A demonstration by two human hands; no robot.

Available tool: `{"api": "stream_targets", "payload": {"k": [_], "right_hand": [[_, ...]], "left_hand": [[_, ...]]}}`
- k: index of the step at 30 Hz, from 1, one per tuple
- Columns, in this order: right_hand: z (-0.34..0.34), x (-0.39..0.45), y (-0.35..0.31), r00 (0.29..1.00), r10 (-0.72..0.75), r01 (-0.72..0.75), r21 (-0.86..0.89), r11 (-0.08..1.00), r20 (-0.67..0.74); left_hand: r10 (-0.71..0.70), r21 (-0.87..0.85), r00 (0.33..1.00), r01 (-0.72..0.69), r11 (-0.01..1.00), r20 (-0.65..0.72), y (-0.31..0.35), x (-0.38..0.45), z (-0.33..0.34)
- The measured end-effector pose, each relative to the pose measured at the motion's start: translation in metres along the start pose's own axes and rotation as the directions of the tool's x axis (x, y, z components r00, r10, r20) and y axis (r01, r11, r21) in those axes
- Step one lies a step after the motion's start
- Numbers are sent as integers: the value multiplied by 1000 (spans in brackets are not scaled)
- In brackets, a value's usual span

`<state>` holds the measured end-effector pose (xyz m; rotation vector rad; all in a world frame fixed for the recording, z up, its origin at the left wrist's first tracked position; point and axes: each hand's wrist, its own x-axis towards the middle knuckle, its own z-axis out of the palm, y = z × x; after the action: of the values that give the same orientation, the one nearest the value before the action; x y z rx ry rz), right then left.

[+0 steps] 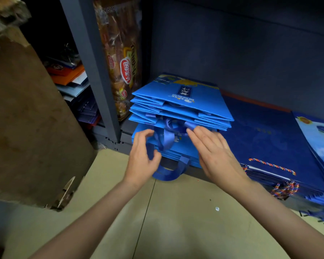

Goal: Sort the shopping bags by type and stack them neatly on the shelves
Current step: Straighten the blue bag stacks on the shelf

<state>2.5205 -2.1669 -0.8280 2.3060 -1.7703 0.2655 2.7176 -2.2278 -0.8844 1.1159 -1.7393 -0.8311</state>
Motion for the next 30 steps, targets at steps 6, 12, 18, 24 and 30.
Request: {"api": "stream_targets", "payload": {"k": [6, 12, 18, 24, 30], "right_hand": [[-3, 1, -2, 997, 72, -71, 25, 997, -34], [6, 6, -15, 991, 133, -132, 59, 990, -22], [15, 2, -14, 997, 77, -77, 18, 997, -10], [19, -9, -11, 1000, 14, -14, 94, 996, -3], [18, -10, -5, 1000, -10, 11, 101, 995, -16]], "left_hand": [[-439, -371, 881, 353, 859, -178, 15, -7, -6], [-679, -598, 725, 596, 536, 115, 31, -3, 6], [-413, -283, 905, 372, 884, -103, 38, -17, -4], [258, 287, 957, -287, 914, 135, 41, -10, 1], [240, 605, 805, -573, 553, 543, 8, 9, 0]]}}
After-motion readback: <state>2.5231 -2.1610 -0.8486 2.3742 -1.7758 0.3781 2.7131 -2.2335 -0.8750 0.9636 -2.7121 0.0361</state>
